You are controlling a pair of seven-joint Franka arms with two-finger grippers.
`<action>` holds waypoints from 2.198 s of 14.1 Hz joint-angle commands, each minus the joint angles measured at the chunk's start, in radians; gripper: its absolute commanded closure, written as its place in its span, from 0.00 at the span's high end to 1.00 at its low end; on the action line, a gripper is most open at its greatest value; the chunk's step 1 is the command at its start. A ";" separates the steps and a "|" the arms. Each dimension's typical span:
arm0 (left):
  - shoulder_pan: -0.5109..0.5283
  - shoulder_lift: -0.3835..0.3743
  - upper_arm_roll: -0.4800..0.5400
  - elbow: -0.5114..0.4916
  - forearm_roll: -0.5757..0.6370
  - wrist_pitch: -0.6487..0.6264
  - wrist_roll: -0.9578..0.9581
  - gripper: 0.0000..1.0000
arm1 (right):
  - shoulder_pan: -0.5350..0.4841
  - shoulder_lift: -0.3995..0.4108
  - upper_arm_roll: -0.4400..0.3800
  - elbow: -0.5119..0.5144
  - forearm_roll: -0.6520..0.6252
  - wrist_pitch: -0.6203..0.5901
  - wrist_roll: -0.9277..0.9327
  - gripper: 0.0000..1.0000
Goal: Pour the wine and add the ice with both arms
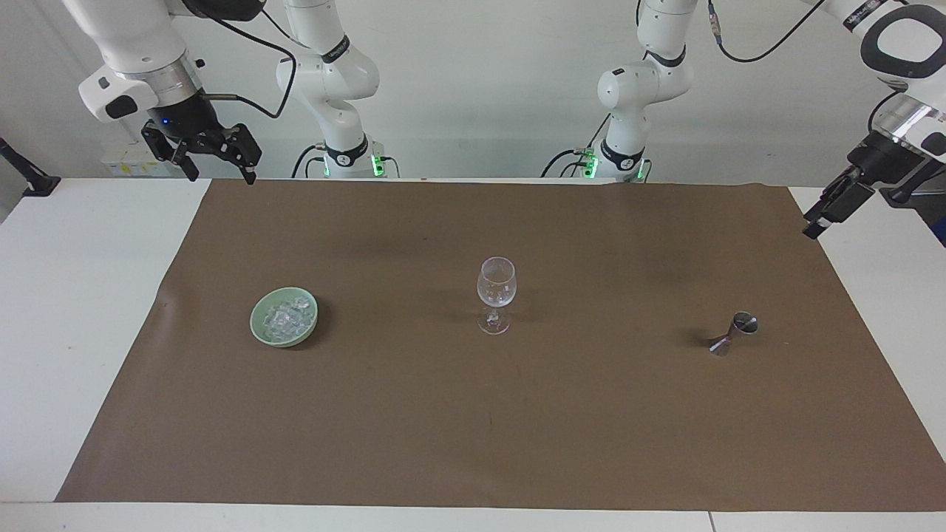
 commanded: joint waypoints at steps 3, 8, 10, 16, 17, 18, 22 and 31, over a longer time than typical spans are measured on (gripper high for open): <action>0.057 0.059 -0.009 -0.012 -0.144 0.086 -0.081 1.00 | -0.002 -0.021 0.002 -0.025 0.010 0.006 0.004 1.00; 0.098 0.125 -0.009 -0.012 -0.305 0.146 -0.127 1.00 | -0.002 -0.022 0.002 -0.025 0.010 0.008 0.004 1.00; 0.101 0.145 -0.009 -0.012 -0.347 0.184 -0.188 1.00 | -0.002 -0.022 0.002 -0.025 0.010 0.008 0.004 1.00; 0.100 0.162 -0.009 -0.064 -0.428 0.265 -0.366 1.00 | -0.002 -0.022 0.002 -0.024 0.010 0.008 0.004 1.00; 0.100 0.156 -0.009 -0.088 -0.460 0.267 -0.367 1.00 | -0.002 -0.021 0.002 -0.025 0.010 0.008 0.004 1.00; 0.109 0.151 -0.009 -0.110 -0.491 0.270 -0.367 1.00 | -0.002 -0.022 0.002 -0.024 0.010 0.008 0.004 1.00; 0.160 0.149 -0.012 -0.185 -0.609 0.253 -0.368 1.00 | -0.002 -0.022 0.002 -0.025 0.010 0.006 0.004 1.00; 0.206 0.157 -0.012 -0.306 -0.752 0.189 -0.371 1.00 | -0.002 -0.022 0.002 -0.024 0.010 0.008 0.004 1.00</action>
